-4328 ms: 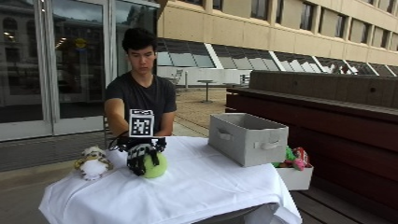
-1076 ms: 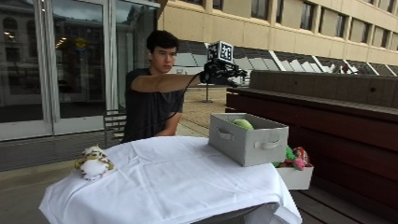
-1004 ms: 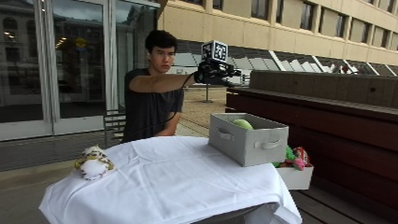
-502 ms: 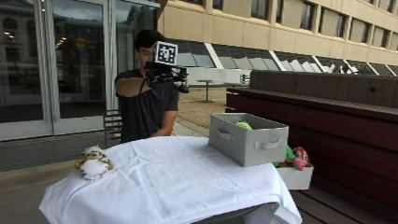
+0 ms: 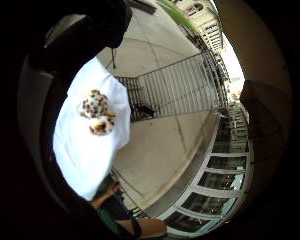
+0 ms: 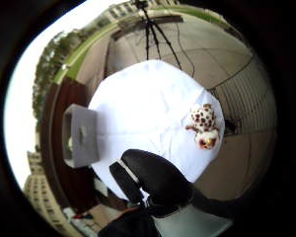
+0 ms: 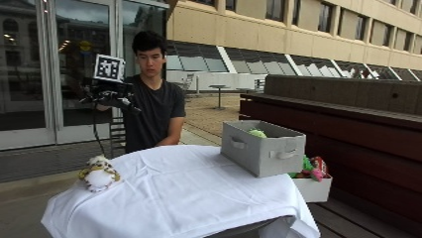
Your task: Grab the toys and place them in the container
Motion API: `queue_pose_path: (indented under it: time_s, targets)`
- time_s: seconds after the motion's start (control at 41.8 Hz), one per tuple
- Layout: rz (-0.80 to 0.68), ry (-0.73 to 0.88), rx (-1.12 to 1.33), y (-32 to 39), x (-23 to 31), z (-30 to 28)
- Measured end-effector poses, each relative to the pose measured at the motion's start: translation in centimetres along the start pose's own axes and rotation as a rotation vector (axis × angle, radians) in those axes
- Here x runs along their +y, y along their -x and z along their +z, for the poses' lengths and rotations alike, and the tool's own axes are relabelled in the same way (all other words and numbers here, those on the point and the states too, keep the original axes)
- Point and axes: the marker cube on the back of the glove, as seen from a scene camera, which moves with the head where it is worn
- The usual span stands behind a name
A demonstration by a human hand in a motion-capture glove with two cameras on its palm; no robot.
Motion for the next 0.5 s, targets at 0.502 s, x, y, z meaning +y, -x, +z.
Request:
queue_pose_path:
  time_s: [0.502]
  targets:
    - [0.066,0.148,-0.087,-3.1,0.4,16.1]
